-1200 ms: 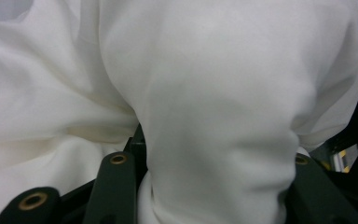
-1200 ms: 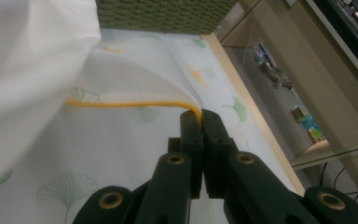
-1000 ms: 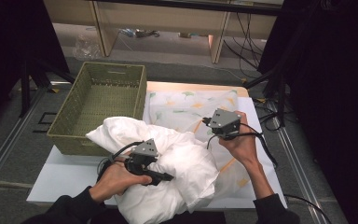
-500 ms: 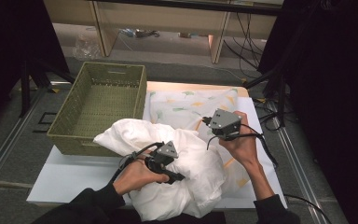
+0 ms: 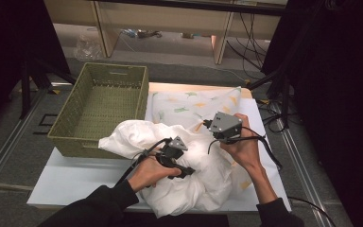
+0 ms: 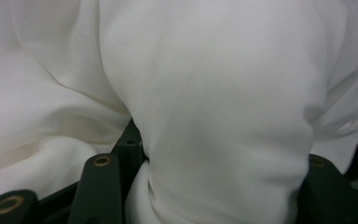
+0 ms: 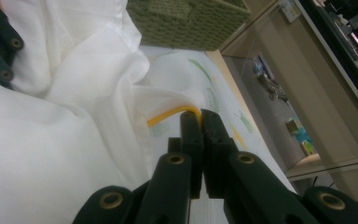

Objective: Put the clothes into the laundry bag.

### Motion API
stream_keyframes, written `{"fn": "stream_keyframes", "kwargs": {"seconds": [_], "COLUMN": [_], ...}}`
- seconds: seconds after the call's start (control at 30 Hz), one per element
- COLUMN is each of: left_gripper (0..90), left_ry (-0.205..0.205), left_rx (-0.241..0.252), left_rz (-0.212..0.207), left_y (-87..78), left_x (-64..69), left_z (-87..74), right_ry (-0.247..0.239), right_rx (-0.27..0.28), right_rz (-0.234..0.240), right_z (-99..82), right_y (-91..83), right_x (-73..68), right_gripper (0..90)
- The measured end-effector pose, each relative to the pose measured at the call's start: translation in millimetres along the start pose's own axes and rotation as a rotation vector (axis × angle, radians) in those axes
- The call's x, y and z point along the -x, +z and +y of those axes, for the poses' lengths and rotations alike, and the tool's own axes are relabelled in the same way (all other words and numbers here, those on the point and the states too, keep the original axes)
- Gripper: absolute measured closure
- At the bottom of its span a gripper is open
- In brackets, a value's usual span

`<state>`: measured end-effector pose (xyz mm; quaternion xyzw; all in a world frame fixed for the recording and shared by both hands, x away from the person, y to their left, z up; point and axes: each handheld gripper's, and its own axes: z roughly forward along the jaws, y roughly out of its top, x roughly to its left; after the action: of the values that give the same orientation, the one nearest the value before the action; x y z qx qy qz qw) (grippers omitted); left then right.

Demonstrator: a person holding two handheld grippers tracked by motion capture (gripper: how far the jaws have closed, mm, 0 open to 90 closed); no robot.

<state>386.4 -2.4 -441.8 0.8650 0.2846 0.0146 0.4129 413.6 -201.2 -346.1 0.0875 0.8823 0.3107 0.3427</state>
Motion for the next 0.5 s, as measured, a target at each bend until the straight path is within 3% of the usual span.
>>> {"fn": "stream_keyframes", "kwargs": {"seconds": [0.03, 0.07, 0.13, 0.23, 0.27, 0.3, 0.33, 0.4, 0.43, 0.5], "left_gripper": [43.1, 40.8, 37.3, 30.3, 27.2, 25.0, 22.4, 19.0, 16.5, 16.7], "left_ry": [-0.044, -0.059, -0.030, 0.004, 0.011, 0.004, 0.019, 0.061, 0.087, 0.103], "left_rx": [0.009, 0.014, 0.015, 0.006, 0.002, 0.019, 0.034, 0.037, 0.045, 0.066], "left_rz": [-0.018, -0.017, -0.002, -0.006, -0.007, -0.010, -0.012, -0.034, -0.034, -0.023], "left_y": [4.4, 7.2, 9.8, 8.2, 4.9, 0.9, -5.0, -20.0, -33.9, -49.6], "left_x": [-2.4, -3.5, -1.3, 2.6, 3.9, 6.2, 8.2, 10.8, 12.2, 11.4], "left_z": [-1.4, -2.1, -1.9, -0.4, 1.0, 2.4, 4.4, 10.0, 14.8, 18.8], "right_ry": [-0.007, 0.018, 0.002, 0.027, 0.003, 0.004, 0.028, 0.033, 0.032, 0.036], "right_rx": [-0.009, -0.017, -0.019, -0.026, -0.018, -0.018, -0.023, -0.027, -0.025, -0.022], "right_rz": [0.006, 0.006, 0.017, 0.018, 0.017, 0.016, 0.019, 0.018, 0.014, 0.017], "right_z": [-0.2, -1.1, -2.2, -4.0, -4.4, -5.0, -6.1, -7.2, -7.5, -7.7], "right_y": [1.1, 1.6, 3.8, 3.8, 4.2, 3.7, 2.7, 1.6, 1.1, -0.3], "right_x": [-0.2, -2.2, -2.0, -2.8, -1.1, -1.3, -2.9, -2.5, -2.1, -1.5], "right_gripper": [89.7, 89.7, 89.7, 89.7, 89.7, 89.7, 89.7, 89.7, 89.7, 89.7]}}
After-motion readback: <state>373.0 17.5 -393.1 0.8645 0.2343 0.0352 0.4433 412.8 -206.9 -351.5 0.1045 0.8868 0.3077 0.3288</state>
